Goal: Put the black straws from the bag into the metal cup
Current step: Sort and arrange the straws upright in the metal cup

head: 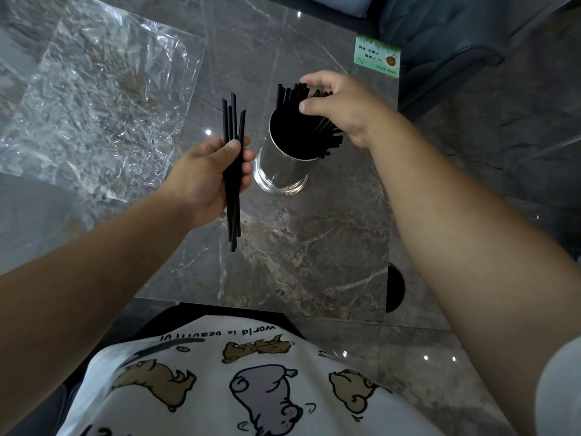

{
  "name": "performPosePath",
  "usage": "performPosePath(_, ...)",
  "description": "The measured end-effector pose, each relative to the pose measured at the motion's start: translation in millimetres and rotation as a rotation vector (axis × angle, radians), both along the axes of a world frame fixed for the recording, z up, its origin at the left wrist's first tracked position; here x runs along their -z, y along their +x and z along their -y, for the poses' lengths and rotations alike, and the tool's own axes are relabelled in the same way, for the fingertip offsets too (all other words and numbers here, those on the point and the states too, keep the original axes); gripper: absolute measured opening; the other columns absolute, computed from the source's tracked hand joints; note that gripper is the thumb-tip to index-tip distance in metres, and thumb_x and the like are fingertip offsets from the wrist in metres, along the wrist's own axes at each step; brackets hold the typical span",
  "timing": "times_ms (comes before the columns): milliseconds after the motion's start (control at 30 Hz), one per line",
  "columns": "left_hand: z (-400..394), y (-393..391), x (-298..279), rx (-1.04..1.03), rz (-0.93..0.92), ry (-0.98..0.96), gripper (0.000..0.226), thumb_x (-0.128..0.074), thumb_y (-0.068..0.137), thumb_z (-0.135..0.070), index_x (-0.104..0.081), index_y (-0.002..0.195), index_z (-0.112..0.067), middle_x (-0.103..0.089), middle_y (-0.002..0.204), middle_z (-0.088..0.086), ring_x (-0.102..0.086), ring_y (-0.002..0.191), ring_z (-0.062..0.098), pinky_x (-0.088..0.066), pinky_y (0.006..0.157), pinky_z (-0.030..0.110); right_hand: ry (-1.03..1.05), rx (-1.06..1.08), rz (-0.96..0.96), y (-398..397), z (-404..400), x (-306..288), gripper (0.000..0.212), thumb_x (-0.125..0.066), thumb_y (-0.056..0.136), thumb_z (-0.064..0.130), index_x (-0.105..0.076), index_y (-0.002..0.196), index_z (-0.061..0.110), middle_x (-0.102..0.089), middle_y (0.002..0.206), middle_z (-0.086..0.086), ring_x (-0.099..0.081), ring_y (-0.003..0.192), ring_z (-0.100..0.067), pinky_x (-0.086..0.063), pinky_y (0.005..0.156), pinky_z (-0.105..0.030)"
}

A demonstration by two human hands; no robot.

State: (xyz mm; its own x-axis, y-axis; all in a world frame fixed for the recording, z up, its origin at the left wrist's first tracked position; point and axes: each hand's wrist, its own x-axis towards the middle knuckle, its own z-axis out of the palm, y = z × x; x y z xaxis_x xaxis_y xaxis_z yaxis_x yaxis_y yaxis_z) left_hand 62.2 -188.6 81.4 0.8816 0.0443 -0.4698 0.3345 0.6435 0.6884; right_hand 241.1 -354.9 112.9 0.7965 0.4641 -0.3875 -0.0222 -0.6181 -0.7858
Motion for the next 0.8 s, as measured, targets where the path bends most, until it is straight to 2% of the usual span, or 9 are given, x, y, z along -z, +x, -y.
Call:
performPosePath(100,-0.3,-0.2,-0.9,-0.004,-0.005,0.007,0.016,-0.040,0.103,-0.014,-0.055,0.109,-0.009,-0.061,0.077,-0.002,-0.056,0.065,0.009,-0.050,0.062,0.021,0.017,0.016,0.043,-1.8,-5.6,0.0,0.018,-0.073,0.080,0.014,-0.069,0.094,0.025,-0.072,0.088,0.003,-0.071,0.078,-0.008,-0.057,0.072,-0.024)
performPosePath(200,-1.8,-0.2,-1.8,-0.026,-0.014,0.009,0.017,-0.041,0.103,-0.014,-0.053,0.112,-0.008,-0.062,0.075,-0.003,-0.057,0.064,0.008,-0.050,0.061,0.021,0.044,0.039,0.053,-2.7,-4.4,0.8,0.014,-0.073,0.081,0.011,-0.068,0.085,0.024,-0.070,0.078,0.006,-0.070,0.068,-0.003,-0.053,0.061,-0.017)
performPosePath(400,-3.0,-1.3,-2.2,-0.032,-0.017,0.020,0.017,-0.041,0.103,-0.015,-0.052,0.113,-0.008,-0.062,0.076,-0.003,-0.056,0.064,0.008,-0.049,0.062,0.020,0.069,0.069,0.060,-2.0,0.2,3.2,0.013,-0.073,0.081,0.010,-0.068,0.081,0.023,-0.071,0.078,0.005,-0.070,0.070,-0.005,-0.055,0.065,-0.020)
performPosePath(633,-1.5,-0.6,-3.8,-0.031,-0.024,0.017,0.016,-0.041,0.103,-0.014,-0.053,0.112,-0.008,-0.061,0.076,-0.002,-0.056,0.064,0.008,-0.049,0.062,0.021,0.098,0.095,0.047,-0.3,3.3,6.8,0.021,-0.066,0.084,0.005,-0.070,0.087,0.025,-0.072,0.084,0.006,-0.069,0.075,-0.002,-0.053,0.068,-0.019)
performPosePath(800,-1.3,-1.6,-3.0,-0.025,-0.019,0.018,0.017,-0.041,0.103,-0.014,-0.052,0.115,-0.007,-0.061,0.077,-0.002,-0.056,0.065,0.009,-0.049,0.062,0.021,0.106,0.097,-0.003,0.8,6.1,7.1,0.029,-0.060,0.085,0.000,-0.071,0.093,0.026,-0.073,0.091,0.001,-0.070,0.084,-0.010,-0.056,0.075,-0.026)
